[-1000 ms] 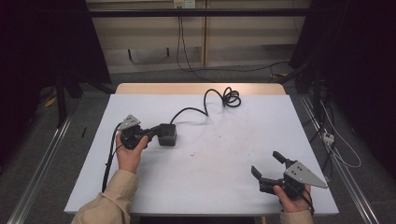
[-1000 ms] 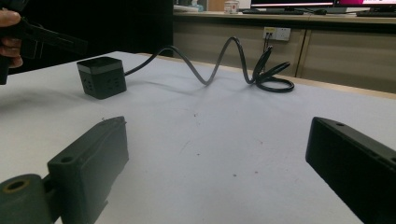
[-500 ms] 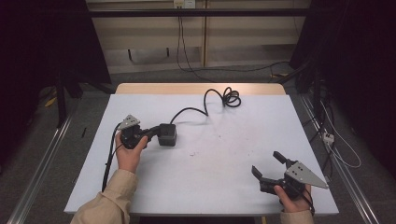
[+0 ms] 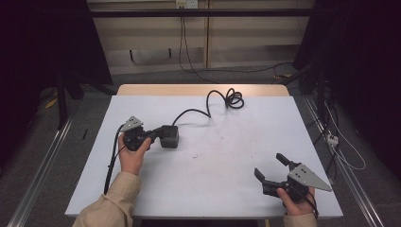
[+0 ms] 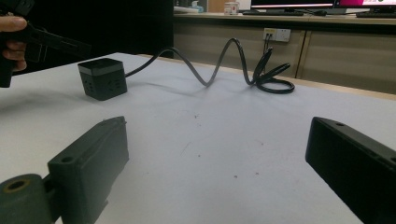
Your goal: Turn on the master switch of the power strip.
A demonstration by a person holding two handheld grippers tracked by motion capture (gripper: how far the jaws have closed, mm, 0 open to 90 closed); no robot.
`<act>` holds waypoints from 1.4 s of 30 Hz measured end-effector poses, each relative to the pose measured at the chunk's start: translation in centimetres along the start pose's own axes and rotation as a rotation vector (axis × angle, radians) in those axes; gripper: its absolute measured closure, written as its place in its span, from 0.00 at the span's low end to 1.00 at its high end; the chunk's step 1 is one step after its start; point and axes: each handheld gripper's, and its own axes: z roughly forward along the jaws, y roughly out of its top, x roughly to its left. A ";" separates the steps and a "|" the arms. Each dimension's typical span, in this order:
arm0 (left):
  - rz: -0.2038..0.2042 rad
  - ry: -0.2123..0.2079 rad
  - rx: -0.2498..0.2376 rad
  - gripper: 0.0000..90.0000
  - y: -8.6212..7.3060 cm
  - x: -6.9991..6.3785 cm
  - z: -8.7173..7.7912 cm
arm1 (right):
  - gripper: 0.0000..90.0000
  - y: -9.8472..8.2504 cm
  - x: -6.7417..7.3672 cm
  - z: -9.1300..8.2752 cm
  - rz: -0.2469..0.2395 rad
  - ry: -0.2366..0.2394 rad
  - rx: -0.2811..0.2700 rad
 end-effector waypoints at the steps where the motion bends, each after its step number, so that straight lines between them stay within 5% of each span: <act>1: -0.001 0.001 -0.003 1.00 0.0 -0.1 0.0 | 0.06 0.0 0.0 0.0 0.001 0.001 0.000; 17: 0.047 -0.007 0.008 1.00 0.6 -0.9 0.5 | 0.06 0.0 0.1 0.1 -0.001 0.002 -0.001; 42: 0.059 0.003 0.023 1.00 0.5 -1.3 1.1 | 0.06 0.1 0.0 -0.1 -0.002 -0.004 -0.007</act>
